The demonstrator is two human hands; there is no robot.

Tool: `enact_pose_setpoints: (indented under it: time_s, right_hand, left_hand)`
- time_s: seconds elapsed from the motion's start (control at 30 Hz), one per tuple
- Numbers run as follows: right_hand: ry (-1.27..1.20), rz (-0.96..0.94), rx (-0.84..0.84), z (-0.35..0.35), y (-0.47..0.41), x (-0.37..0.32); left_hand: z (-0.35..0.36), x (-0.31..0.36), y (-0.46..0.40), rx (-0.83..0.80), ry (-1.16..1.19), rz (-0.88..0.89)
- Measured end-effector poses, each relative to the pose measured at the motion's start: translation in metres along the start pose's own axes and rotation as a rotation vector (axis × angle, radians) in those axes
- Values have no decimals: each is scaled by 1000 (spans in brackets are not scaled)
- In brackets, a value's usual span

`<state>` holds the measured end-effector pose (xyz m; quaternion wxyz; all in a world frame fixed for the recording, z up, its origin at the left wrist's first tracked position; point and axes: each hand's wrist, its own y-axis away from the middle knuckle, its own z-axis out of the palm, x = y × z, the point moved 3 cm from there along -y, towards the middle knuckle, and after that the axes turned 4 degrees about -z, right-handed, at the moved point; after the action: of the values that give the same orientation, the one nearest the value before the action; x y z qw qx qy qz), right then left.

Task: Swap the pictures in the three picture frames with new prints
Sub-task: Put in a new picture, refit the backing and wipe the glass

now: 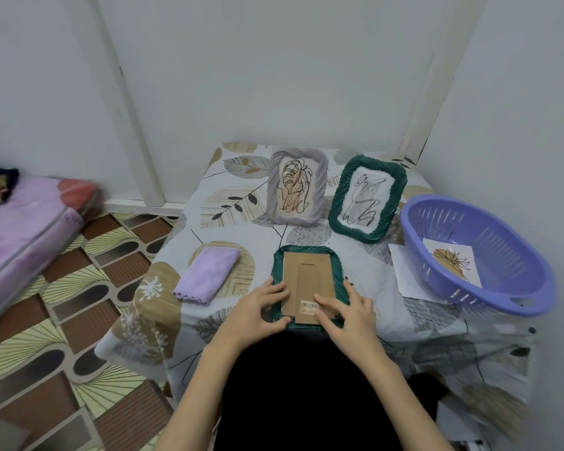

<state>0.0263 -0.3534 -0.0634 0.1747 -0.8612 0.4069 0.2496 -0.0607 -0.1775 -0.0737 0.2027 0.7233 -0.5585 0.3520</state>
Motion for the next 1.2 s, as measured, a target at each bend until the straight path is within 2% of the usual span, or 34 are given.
enact_pose_setpoints:
  time_s: [0.33, 0.73, 0.87, 0.93, 1.03, 1.2]
  right_hand:
    - [0, 0, -27, -1, 0, 0]
    - [-64, 37, -24, -9, -6, 2]
    - [-78, 87, 103, -24, -39, 10]
    - [-130, 116, 188, -28, -62, 15]
    - [-153, 167, 197, -21, -92, 23]
    - [29, 162, 147, -4, -109, 27]
  left_hand:
    - [6, 2, 4, 183, 23, 17]
    - [5, 7, -8, 260, 75, -13]
    - [-11, 11, -43, 469, 61, -83]
    - [-14, 11, -62, 509, 43, -138]
    - [-9, 5, -88, 456, -51, -199]
    - [2, -10, -99, 359, -185, -206]
